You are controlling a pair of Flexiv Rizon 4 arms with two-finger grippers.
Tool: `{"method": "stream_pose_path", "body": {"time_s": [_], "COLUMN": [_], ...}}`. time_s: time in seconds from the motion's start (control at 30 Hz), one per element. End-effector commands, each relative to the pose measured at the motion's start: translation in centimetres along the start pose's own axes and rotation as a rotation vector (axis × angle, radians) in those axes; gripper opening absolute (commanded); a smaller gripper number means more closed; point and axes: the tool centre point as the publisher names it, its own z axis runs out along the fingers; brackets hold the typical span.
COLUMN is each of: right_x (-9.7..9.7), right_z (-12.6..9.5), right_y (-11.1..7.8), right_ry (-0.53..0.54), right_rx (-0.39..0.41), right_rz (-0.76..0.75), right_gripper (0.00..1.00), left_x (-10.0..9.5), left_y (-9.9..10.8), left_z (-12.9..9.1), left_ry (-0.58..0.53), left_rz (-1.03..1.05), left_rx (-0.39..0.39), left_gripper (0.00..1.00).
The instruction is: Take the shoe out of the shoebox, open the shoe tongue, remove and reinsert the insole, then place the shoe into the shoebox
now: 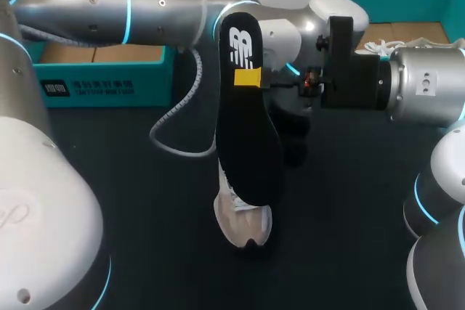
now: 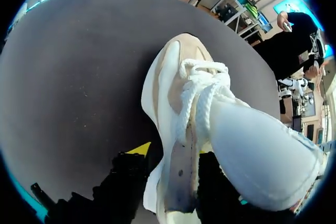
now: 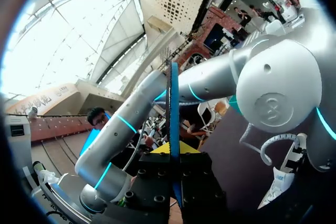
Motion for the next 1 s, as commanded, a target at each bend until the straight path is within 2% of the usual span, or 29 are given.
{"method": "stream_pose_path", "body": {"time_s": [0.03,0.27,0.57,0.77,1.0], "right_x": [0.0,0.0,0.0,0.0,0.0], "right_z": [0.5,0.5,0.5,0.5,0.5], "right_y": [0.0,0.0,0.0,0.0,0.0], "right_ry": [-0.004,-0.004,-0.004,-0.004,-0.004], "right_rx": [-0.001,-0.001,-0.001,-0.001,-0.001], "right_rz": [0.002,0.002,0.002,0.002,0.002], "right_gripper": [0.0,0.0,0.0,0.0,0.0], "left_x": [1.7,2.8,4.5,6.9,9.1], "left_y": [1.2,3.0,4.7,4.5,3.4], "left_z": [-1.6,-4.7,-10.7,-14.1,-16.6], "left_ry": [-0.076,-0.237,-0.493,-0.651,-0.802], "left_rz": [-0.017,-0.083,-0.104,-0.086,0.011], "left_rx": [0.014,0.021,0.058,0.076,0.129], "left_gripper": [1.0,1.0,1.0,1.0,1.0]}}
